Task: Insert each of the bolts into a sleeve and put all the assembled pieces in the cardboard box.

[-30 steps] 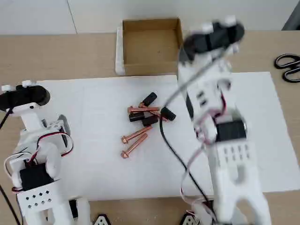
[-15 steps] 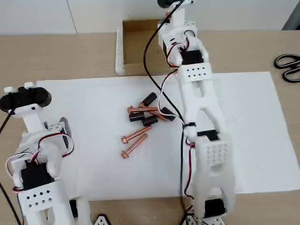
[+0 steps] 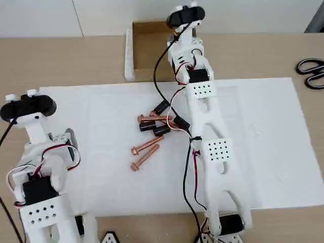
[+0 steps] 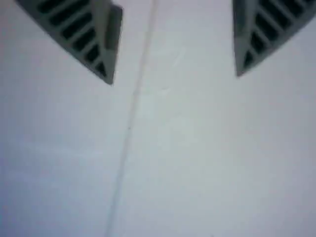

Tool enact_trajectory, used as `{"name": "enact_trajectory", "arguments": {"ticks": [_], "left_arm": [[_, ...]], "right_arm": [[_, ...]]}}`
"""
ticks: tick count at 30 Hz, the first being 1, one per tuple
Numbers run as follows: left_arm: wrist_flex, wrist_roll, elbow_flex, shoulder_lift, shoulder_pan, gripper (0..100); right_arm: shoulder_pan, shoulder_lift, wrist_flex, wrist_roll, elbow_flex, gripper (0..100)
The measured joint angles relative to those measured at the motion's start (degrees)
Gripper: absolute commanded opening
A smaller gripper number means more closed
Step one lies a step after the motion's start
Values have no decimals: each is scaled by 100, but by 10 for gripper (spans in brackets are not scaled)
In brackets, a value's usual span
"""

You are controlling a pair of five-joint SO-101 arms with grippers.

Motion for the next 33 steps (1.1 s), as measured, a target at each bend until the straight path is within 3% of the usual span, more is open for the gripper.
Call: {"name": "enact_trajectory", "arguments": {"ticks": [12, 18, 33], "left_arm": [[0, -167, 0, 0, 0, 153], [0, -167, 0, 0, 0, 153], [0, -167, 0, 0, 0, 154]], "right_arm": [[290, 18, 290, 0, 0, 9], [343, 18, 369, 0, 0, 120], [308, 18, 536, 0, -123, 122]]}}
